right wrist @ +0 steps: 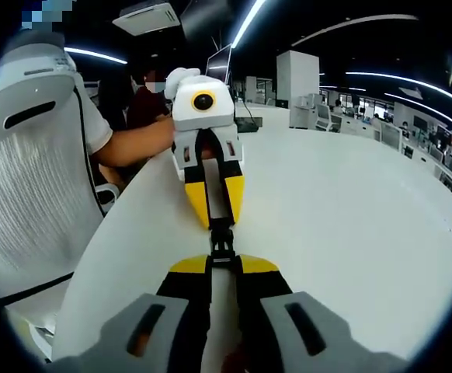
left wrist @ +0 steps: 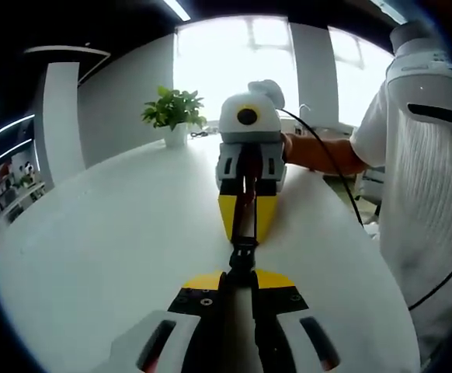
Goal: Snap the two parts of the plastic buckle together until the buckle closes and remains connected.
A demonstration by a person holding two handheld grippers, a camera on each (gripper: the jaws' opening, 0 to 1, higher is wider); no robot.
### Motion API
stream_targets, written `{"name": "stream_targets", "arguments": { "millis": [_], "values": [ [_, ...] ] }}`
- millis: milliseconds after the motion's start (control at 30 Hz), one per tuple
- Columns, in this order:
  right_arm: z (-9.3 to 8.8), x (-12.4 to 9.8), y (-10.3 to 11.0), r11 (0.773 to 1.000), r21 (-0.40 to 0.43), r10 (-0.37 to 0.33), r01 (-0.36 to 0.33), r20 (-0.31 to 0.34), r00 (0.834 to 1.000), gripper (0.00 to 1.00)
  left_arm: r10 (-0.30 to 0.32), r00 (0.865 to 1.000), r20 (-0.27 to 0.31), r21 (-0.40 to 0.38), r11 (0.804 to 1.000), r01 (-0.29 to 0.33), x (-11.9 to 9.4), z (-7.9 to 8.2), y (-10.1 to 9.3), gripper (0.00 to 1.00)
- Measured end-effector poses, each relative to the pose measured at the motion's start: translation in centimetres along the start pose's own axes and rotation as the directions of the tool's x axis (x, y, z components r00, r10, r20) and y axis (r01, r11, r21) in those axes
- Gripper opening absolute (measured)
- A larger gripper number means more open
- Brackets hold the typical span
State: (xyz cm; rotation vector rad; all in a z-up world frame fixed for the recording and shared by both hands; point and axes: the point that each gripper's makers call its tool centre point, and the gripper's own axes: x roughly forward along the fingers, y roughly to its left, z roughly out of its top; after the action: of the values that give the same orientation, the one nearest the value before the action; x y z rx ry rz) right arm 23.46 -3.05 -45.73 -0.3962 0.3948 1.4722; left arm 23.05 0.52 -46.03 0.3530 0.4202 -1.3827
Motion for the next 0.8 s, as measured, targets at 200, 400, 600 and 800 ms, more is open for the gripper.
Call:
{"name": "stream_targets", "arguments": {
  "millis": [200, 400, 600, 800],
  "values": [
    [0.02, 0.00, 0.03, 1.000, 0.000, 0.000, 0.000, 0.000, 1.000, 0.12, 0.000, 1.000, -0.006, 0.000, 1.000, 0.000, 0.03, 0.01, 0.01, 0.12],
    [0.06, 0.03, 0.28, 1.000, 0.005, 0.008, -0.008, -0.003, 1.000, 0.12, -0.006, 1.000, -0.004, -0.006, 1.000, 0.006, 0.08, 0.02, -0.15, 0.12],
    [0.12, 0.09, 0.46, 0.999, 0.005, 0.033, -0.033, -0.001, 0.999, 0.12, -0.027, 1.000, 0.003, -0.002, 1.000, 0.027, 0.14, 0.02, -0.38, 0.12],
    [0.26, 0.34, 0.58, 0.999, 0.007, 0.048, -0.048, -0.008, 0.999, 0.11, -0.035, 0.999, 0.001, 0.003, 0.999, 0.035, 0.34, 0.11, -0.60, 0.12]
  ]
}}
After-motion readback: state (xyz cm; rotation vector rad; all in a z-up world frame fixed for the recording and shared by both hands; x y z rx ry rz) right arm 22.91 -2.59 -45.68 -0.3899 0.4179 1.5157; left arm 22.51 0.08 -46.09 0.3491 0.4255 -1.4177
